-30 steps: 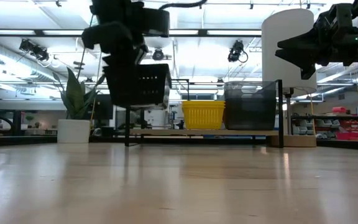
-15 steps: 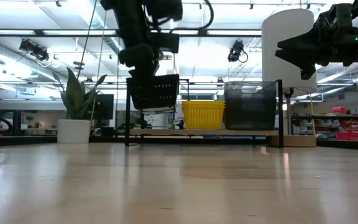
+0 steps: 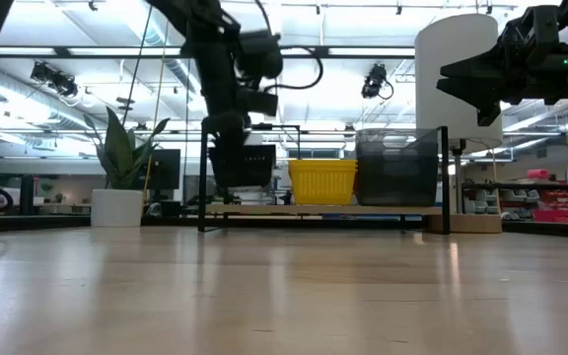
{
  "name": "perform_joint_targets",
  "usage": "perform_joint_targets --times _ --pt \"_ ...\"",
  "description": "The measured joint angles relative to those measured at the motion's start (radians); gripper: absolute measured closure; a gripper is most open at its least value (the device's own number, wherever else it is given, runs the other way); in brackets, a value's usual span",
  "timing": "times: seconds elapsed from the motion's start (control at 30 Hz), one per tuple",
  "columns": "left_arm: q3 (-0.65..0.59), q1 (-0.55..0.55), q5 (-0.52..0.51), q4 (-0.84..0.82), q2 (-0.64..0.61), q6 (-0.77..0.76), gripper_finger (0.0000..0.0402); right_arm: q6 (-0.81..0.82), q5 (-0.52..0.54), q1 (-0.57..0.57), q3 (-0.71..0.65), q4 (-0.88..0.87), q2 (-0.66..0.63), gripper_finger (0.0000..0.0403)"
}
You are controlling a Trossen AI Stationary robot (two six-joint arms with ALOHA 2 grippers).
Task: Stack baskets on shelf by color
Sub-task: Put the black bin on the shelf, then return to Home Position
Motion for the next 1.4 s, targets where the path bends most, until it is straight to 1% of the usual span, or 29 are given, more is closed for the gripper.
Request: perform_joint_targets --times 0.1,0.23,0.3,0.53,0.63,0.73,0.87,0.97,1.03,1.17,1.3,1.4 --pt "0.000 0.034 0.071 0.023 0.030 0.027 0.0389 0.000 0.000 0.000 0.000 0.000 0.000 0.0267" --pt "0.000 0.042 0.061 0.027 0.059 0.044 0.0385 0.000 0.000 0.000 0.000 0.000 0.000 0.0267" --pt "0.000 0.037 0.079 0.032 0.059 0.046 0.0362 0.000 0.000 0.000 0.000 0.000 0.000 0.0267" --pt "0.000 0.012 0.075 0.027 0.059 0.019 0.0247 0.000 0.000 0.000 0.000 0.000 0.000 0.0267" --pt "0.000 0.012 0.060 0.034 0.034 0.012 0.0215 0.000 0.000 0.000 0.000 0.000 0.000 0.0267" --pt "0.000 0.013 0.057 0.035 -0.019 -0.008 0.0201 0.000 0.000 0.000 0.000 0.000 0.000 0.0267" --pt "-0.001 0.013 0.079 0.042 -0.111 -0.037 0.0208 0.000 0.000 0.000 0.000 0.000 0.000 0.0267" --pt "-0.053 0.006 0.114 0.120 -0.193 -0.060 0.0225 0.000 0.000 0.000 0.000 0.000 0.000 0.0267" --pt "-0.125 0.000 0.118 0.184 -0.247 -0.068 0.0239 0.000 0.000 0.000 0.000 0.000 0.000 0.0267" --pt "-0.303 -0.017 0.125 0.296 -0.357 -0.141 0.0267 0.000 0.000 0.000 0.000 0.000 0.000 0.0267" --pt "-0.478 -0.054 0.138 0.449 -0.495 -0.199 0.0289 0.000 0.000 0.000 0.000 0.000 0.000 0.0267" --pt "-0.580 -0.078 0.142 0.531 -0.597 -0.246 0.0305 0.000 0.000 0.000 0.000 0.000 0.000 0.0267"
